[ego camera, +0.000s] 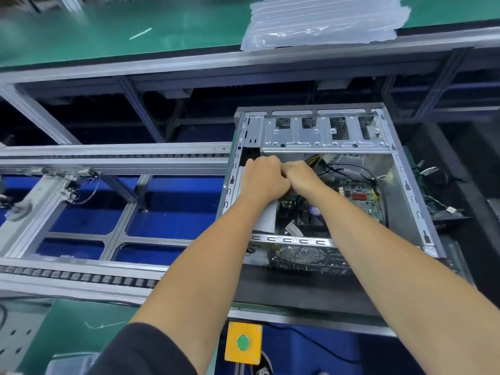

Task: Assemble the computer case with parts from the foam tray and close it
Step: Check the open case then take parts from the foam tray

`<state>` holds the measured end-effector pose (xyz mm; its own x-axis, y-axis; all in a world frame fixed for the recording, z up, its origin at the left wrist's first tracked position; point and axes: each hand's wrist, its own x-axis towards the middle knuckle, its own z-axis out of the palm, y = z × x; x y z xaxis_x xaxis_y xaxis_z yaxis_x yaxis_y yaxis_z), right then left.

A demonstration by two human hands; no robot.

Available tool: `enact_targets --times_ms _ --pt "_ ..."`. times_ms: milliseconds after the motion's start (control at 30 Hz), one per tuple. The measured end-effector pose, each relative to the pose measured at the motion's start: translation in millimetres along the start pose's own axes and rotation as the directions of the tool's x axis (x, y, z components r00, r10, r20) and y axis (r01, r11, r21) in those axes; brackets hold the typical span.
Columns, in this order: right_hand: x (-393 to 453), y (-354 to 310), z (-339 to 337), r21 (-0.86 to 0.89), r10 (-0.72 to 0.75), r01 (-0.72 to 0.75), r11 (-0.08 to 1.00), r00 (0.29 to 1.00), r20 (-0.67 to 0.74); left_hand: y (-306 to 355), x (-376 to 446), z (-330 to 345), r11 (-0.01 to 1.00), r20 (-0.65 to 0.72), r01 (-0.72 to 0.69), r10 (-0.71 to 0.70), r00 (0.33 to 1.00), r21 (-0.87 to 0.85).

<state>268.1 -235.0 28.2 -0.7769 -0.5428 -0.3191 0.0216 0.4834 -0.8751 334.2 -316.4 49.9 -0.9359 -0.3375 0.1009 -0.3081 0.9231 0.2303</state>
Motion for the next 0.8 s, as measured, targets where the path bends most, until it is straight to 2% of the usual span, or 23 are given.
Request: enact_targets --times_ms 133,267,467,667,800 --pt "-4 -3 0 0.086 0.072 -0.072 0.994 0.997 0.012 3 5 -5 1.000 -0.006 0.015 -0.015 1.000 -0.023" --pt "-11 -3 0 0.054 0.071 -0.073 0.996 0.997 0.038 3 4 -4 0.999 -0.023 0.029 -0.030 0.999 -0.041" --pt "-13 0 4 0.197 0.071 -0.109 0.974 0.980 0.188 6 -2 -7 0.998 -0.036 0.047 -0.049 0.998 -0.053" --pt "-7 1 1 0.109 0.073 -0.093 0.990 0.982 0.176 5 -4 -10 0.994 -0.052 0.028 -0.034 0.998 -0.104" --pt "-6 -4 -2 0.059 0.051 -0.057 0.997 0.993 0.107 6 -6 -8 0.992 -0.095 -0.011 -0.001 0.995 -0.125"
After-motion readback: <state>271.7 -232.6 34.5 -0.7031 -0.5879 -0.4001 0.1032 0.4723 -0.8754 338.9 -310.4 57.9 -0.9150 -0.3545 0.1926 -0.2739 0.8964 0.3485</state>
